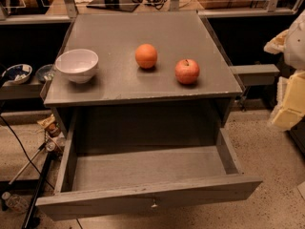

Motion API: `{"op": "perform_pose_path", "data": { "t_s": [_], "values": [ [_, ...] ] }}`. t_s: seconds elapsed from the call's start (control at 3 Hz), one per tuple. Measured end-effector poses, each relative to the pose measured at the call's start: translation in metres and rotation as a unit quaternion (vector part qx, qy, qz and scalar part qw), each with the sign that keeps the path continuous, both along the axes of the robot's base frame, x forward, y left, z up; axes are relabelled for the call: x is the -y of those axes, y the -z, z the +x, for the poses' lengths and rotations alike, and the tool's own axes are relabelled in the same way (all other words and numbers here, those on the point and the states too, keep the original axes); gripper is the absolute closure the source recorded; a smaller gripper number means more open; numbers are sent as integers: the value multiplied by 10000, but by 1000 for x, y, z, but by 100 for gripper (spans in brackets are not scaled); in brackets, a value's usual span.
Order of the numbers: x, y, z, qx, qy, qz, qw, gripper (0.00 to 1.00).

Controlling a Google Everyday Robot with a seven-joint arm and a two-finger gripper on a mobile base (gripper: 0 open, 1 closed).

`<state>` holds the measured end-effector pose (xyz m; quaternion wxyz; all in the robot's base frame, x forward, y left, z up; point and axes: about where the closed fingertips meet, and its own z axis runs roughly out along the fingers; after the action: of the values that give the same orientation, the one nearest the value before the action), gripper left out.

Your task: Place orange into top drawer

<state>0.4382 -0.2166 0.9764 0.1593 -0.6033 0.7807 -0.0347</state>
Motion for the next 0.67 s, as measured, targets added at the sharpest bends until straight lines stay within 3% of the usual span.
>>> {"op": "perform_pose_path", "data": {
  "t_s": [0.33,0.67],
  "values": [
    [0,0,0,0,0,0,10000,0],
    [-12,-4,7,137,-192,22,9997,0]
  ]
}}
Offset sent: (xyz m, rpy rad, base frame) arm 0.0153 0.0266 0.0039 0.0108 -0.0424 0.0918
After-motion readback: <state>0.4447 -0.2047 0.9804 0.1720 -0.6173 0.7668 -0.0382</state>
